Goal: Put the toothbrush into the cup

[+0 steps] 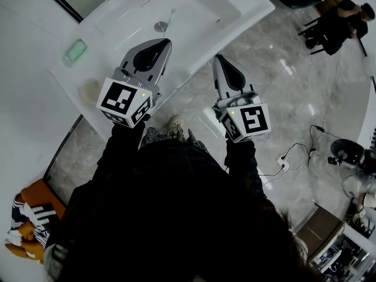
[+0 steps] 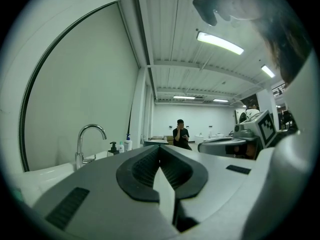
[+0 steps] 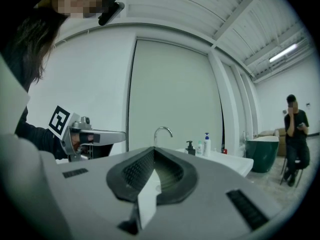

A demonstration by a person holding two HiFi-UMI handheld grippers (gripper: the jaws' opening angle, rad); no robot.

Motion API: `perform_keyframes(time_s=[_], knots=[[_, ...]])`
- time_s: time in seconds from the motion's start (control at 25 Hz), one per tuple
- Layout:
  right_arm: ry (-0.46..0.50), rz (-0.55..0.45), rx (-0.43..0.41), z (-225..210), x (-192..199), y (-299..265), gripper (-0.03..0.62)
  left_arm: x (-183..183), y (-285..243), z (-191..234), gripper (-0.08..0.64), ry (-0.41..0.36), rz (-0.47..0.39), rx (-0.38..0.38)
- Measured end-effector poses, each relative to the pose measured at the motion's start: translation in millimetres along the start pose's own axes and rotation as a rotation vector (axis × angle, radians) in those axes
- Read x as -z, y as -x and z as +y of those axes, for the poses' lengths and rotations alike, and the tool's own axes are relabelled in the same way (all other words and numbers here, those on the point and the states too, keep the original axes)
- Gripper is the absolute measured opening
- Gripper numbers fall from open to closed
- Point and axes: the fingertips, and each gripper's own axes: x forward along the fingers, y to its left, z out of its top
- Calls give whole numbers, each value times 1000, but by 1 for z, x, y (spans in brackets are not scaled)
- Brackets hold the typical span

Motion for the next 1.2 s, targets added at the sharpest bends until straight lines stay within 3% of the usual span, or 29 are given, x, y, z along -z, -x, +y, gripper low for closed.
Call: perform_keyframes(time_s=[0.4,0.8,1.2], knots=[[-6,-1,-1,-20,-5,-41,5,-2,-30,37,8,-2,5,-19],[-8,26,-22,-39,3,-65,5,13,-55,60,8,52,34,-33],[-17,23,-61,-76,5,-110,5,22,-95,93,8,22,70,-108]])
